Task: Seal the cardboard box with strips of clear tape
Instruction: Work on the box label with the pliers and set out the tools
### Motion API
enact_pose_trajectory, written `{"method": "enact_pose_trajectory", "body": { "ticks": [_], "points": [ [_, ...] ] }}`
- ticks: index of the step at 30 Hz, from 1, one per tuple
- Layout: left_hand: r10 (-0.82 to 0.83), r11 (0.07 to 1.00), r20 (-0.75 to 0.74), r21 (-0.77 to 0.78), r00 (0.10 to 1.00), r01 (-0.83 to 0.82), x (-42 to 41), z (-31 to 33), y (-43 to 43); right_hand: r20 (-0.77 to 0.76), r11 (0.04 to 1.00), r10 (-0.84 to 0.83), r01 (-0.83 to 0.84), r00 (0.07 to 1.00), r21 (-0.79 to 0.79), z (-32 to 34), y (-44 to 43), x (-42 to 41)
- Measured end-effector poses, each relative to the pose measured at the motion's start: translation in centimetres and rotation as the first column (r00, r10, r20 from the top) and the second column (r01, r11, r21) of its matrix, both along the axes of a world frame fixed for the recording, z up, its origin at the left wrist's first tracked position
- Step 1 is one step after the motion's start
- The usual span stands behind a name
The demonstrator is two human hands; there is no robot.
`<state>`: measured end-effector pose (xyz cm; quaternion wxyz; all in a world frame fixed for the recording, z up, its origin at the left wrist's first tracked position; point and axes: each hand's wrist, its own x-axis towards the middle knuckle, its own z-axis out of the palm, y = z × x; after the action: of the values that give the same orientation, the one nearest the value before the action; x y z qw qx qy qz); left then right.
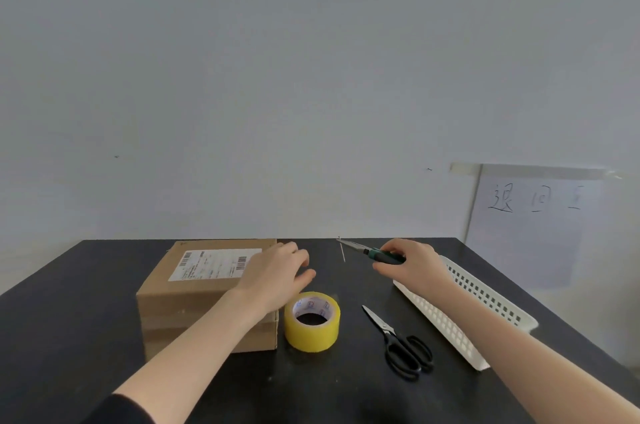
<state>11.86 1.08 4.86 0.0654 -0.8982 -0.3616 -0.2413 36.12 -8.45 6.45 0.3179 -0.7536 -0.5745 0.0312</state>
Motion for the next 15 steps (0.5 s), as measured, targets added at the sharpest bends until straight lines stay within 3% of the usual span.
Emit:
{"method": "enact_pose_trajectory", "body": {
  "ticks": [15],
  "points": [
    [-0.272, 0.961, -0.025, -0.060, 0.962, 0.270, 13.5, -2.0, -3.4, 0.140, 0.928, -0.345, 0.360, 0.928, -0.099, -0.5, -8.4, 10.9]
  ]
}}
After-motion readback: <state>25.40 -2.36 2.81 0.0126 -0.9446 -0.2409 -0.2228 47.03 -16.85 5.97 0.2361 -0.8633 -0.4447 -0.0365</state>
